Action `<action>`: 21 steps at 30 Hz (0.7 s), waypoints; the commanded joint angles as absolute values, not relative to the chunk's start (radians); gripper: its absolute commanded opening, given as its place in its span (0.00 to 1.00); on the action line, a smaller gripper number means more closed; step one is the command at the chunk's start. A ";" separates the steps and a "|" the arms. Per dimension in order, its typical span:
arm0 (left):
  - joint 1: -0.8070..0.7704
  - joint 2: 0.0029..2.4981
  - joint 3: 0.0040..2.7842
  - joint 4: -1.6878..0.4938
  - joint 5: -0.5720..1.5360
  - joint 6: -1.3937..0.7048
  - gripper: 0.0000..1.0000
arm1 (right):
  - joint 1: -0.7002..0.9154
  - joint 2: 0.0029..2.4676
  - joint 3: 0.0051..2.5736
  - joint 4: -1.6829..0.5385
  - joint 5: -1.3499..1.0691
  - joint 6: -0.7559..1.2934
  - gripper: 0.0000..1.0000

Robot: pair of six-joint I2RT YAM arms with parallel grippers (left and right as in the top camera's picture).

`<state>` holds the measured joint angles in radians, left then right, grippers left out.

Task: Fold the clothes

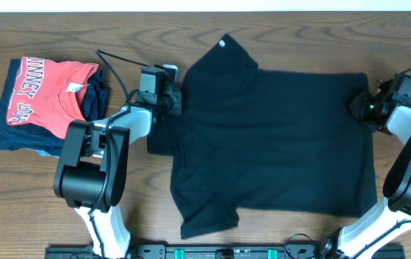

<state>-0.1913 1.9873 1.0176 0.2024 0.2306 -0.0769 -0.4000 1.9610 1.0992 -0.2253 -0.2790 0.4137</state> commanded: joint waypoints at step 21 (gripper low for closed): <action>-0.039 1.657 1.147 -0.224 0.324 -0.078 0.49 | -0.363 1.612 1.176 -0.426 -0.555 0.342 0.53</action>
